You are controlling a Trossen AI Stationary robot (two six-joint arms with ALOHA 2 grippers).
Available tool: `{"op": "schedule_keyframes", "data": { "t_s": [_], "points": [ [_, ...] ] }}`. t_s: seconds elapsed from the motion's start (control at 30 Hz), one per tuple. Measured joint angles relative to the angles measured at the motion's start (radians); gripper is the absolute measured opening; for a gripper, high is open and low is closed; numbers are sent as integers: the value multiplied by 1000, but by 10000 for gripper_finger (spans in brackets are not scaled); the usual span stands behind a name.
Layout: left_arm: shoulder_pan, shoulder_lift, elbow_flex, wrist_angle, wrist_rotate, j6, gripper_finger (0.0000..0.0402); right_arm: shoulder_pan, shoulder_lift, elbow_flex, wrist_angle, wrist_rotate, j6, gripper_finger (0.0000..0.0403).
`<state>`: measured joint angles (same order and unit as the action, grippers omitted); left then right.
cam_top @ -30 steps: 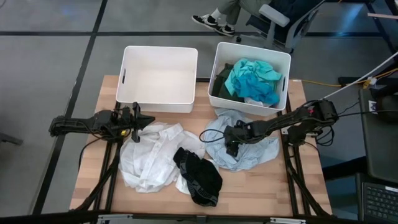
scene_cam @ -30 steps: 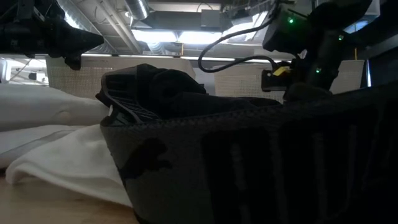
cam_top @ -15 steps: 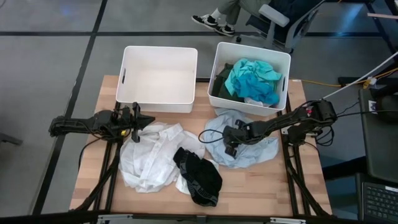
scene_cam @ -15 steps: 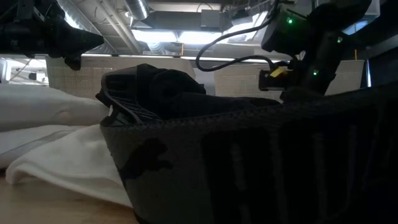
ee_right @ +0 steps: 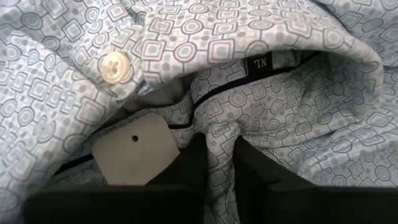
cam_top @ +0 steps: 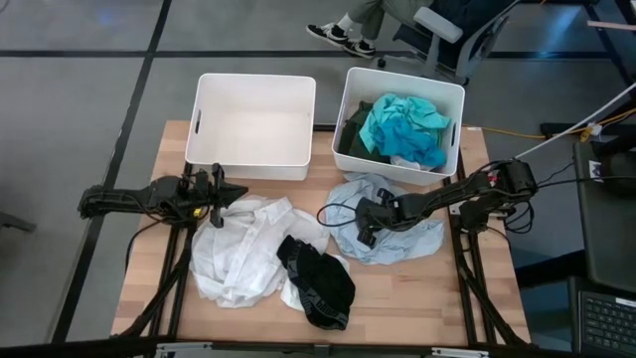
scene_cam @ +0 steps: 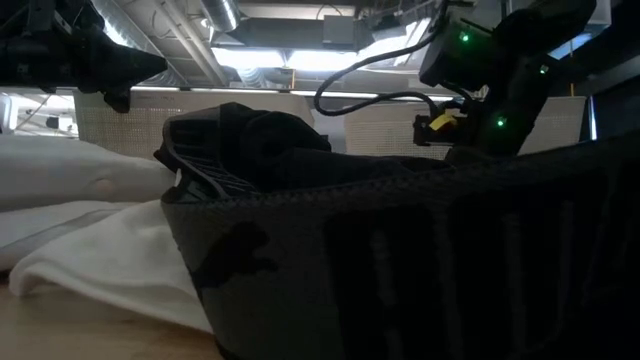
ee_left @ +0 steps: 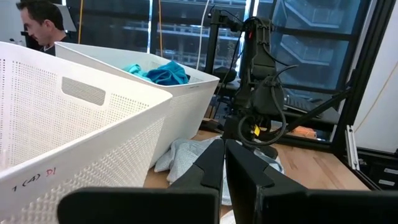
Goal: Sort clothes
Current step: Put the light blue polo shirt into the right white bin
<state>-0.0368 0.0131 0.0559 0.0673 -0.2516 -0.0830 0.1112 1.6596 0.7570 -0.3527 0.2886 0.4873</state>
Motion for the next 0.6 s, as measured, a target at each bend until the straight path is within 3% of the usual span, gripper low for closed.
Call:
{"op": "schedule_keyframes", "data": {
  "t_s": [0.07, 0.6],
  "points": [
    [0, 0, 0, 0, 0, 0, 8, 1, 0, 0, 0, -1, -7, 28],
    [0, 0, 0, 0, 0, 0, 8, 42, -76, 126, -137, -3, -129, 28]
  ]
}}
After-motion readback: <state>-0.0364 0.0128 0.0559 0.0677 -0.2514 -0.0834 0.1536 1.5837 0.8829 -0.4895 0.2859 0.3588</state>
